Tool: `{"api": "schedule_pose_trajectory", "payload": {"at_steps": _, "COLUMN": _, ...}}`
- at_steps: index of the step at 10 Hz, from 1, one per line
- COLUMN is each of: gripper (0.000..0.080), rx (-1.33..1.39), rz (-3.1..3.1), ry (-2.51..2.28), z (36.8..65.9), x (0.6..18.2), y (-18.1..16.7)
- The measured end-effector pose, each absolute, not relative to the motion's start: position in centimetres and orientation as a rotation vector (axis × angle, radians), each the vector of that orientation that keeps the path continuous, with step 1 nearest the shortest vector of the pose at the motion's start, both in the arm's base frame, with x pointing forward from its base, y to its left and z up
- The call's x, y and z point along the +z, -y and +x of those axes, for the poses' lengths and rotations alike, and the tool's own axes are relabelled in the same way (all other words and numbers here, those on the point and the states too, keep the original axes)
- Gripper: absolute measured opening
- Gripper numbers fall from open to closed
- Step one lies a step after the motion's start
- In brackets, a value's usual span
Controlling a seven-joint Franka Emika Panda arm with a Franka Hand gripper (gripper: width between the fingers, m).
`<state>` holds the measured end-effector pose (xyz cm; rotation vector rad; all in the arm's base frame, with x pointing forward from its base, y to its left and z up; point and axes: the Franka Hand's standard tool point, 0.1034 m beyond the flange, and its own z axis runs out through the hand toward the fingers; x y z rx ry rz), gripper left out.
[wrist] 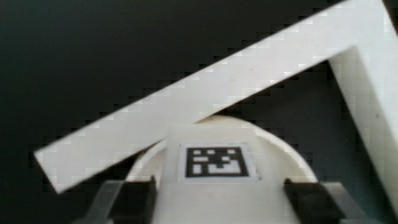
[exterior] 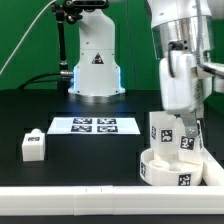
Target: Assemble stool
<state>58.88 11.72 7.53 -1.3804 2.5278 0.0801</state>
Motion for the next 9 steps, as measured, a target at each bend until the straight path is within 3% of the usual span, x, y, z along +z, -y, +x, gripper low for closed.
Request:
{"api": "schedule_pose_trajectory", "payload": {"at_steps": 5, "gripper": 0.0343, "rx": 0.141, "rz": -1.180, "ry": -2.623, "z": 58.7, "x": 7.4, "y": -11.8}}
{"api": "schedule_pose_trajectory", "payload": {"at_steps": 7, "gripper": 0.0577, "rx": 0.136, "rz": -1.224, "ry": -2.601, "z": 58.7, "x": 7.4, "y": -11.8}}
{"api": "schedule_pose_trajectory", "payload": {"at_steps": 8, "gripper": 0.0577, "rx": 0.146, "rz": -1.257, "ry": -2.586, "z": 58.7, "x": 7.7, "y": -11.8}}
{"api": "schedule_pose_trajectory", "payload": {"at_steps": 9, "gripper": 0.0636, "rx": 0.142, "rz": -1.272, "ry": -2.565, "z": 58.8, "x": 8.4, "y": -11.9}}
